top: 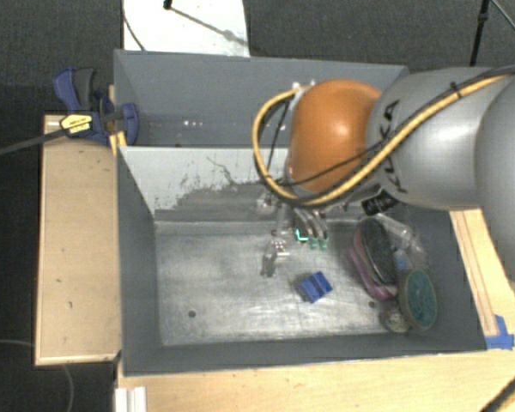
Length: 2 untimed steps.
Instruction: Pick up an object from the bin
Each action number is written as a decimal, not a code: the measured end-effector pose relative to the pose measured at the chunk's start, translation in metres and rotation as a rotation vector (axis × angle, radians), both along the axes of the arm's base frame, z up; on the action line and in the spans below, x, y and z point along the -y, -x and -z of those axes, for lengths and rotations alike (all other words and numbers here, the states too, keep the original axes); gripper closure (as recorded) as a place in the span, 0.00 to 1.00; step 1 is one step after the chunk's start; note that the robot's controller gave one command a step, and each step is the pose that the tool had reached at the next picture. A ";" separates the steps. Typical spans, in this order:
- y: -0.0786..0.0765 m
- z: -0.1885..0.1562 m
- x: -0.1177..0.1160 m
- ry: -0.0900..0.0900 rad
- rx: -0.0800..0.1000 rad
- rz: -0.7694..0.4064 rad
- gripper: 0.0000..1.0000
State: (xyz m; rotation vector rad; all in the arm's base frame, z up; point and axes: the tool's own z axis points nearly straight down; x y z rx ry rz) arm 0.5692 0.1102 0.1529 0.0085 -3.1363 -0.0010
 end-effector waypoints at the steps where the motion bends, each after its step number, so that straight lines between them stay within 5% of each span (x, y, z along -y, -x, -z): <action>1: -0.005 0.043 0.066 0.002 0.004 -0.303 0.00; 2: 0.024 0.051 0.104 -0.001 0.011 -0.703 0.00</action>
Offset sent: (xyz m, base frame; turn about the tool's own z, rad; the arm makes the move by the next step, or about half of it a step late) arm 0.0048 -0.0634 -0.0425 -0.3073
